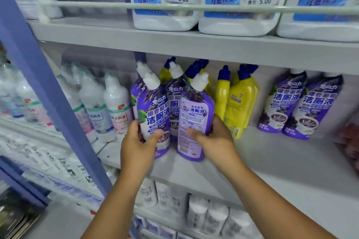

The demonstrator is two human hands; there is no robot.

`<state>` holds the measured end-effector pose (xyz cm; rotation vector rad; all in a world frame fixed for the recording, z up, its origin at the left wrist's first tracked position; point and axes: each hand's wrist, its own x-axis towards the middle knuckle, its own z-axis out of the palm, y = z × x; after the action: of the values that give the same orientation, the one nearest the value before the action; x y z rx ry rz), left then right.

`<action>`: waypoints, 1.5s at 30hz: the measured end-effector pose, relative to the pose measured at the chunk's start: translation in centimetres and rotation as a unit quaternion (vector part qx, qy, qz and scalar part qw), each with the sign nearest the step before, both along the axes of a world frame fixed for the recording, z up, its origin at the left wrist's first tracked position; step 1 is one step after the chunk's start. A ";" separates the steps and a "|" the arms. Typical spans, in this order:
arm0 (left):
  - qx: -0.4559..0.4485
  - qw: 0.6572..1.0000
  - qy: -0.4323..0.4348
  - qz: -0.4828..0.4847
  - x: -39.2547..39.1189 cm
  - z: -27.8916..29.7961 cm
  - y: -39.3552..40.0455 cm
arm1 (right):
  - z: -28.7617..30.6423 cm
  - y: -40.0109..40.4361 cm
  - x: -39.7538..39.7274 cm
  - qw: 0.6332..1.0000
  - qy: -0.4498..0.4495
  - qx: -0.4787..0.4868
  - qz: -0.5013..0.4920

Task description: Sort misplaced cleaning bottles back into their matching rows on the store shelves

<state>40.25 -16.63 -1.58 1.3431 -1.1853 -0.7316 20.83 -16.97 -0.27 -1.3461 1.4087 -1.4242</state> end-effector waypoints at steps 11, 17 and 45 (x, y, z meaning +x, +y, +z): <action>0.003 0.985 0.041 -0.165 -8.1 0.4 1.6 | 0.7 5.8 -8.4 0.985 -0.037 -0.071 -0.151; 0.019 0.973 0.044 -0.224 -14.0 -0.2 1.8 | 0.2 8.1 -14.4 0.952 0.008 -0.101 -0.289; 0.031 0.931 0.014 -0.365 -24.0 -1.2 -0.9 | -4.8 8.3 -24.9 0.958 0.103 0.049 -0.263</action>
<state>16.29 -17.54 -2.82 0.9124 -1.6678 -1.3129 -4.11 -8.70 -5.11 -1.1268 2.0601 -1.5432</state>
